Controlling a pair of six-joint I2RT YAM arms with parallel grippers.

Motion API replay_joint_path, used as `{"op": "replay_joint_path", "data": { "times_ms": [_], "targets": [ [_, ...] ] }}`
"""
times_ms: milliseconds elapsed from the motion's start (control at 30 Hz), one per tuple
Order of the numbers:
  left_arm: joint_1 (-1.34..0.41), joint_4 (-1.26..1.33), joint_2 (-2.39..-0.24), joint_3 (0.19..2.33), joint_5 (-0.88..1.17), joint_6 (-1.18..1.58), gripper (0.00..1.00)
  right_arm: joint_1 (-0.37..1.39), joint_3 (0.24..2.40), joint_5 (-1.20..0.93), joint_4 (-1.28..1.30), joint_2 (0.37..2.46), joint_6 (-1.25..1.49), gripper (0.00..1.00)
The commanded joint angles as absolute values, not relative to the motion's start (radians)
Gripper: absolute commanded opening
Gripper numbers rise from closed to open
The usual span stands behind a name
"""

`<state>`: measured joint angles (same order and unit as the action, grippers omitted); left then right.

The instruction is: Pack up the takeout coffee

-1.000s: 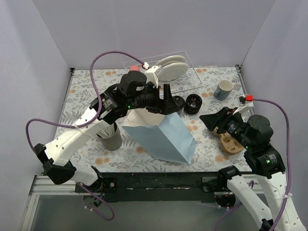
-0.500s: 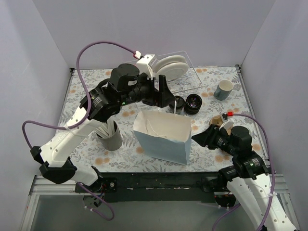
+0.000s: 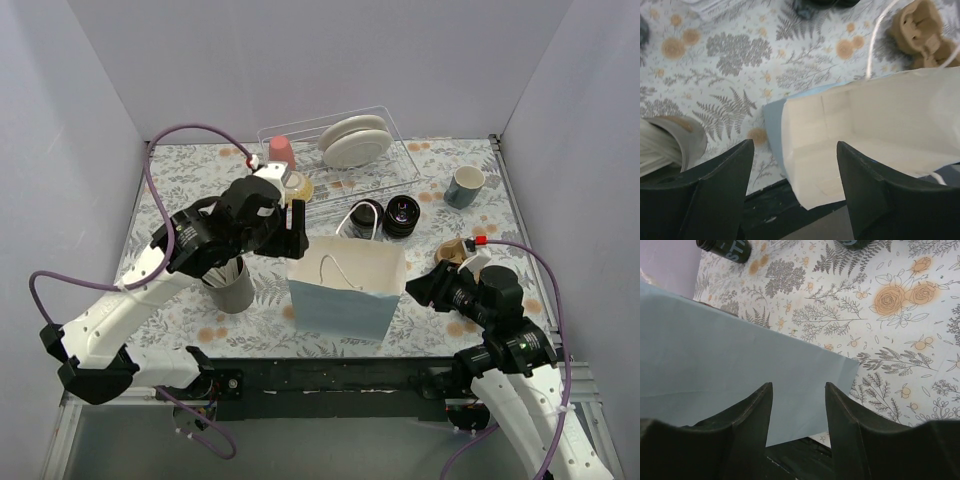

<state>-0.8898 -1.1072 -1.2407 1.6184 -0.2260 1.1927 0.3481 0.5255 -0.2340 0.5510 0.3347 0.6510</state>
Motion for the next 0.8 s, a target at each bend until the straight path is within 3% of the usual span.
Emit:
{"op": "replay_joint_path", "data": {
  "times_ms": [0,167,300,400,533,567,767],
  "targets": [
    [-0.890,-1.164,-1.184,1.533,-0.273,1.239,0.66,0.348,0.566,-0.190,0.569,0.342,0.606,0.54],
    [-0.890,-1.098,-1.135,1.418,-0.249,1.235,0.61,0.348,0.632,-0.134,0.621,0.351,0.563,0.55],
    [-0.890,-1.025,-1.127,1.381,-0.242,1.229,0.49,0.348,0.683,-0.088,0.653,0.365,0.526,0.56],
    [-0.891,-0.990,-1.131,1.364,-0.233,1.226,0.35,0.348,0.722,-0.006,0.670,0.386,0.493,0.57],
    [-0.891,-0.980,-1.120,1.348,-0.265,1.247,0.03,0.347,0.767,0.101,0.673,0.464,0.419,0.61],
    [-0.891,-0.982,-1.114,1.344,-0.290,1.268,0.00,0.348,0.787,0.127,0.672,0.481,0.411,0.62],
    [-0.890,-0.940,-1.045,1.327,-0.370,1.379,0.00,0.348,0.821,0.397,0.658,0.615,0.374,0.70]
  ]
}}
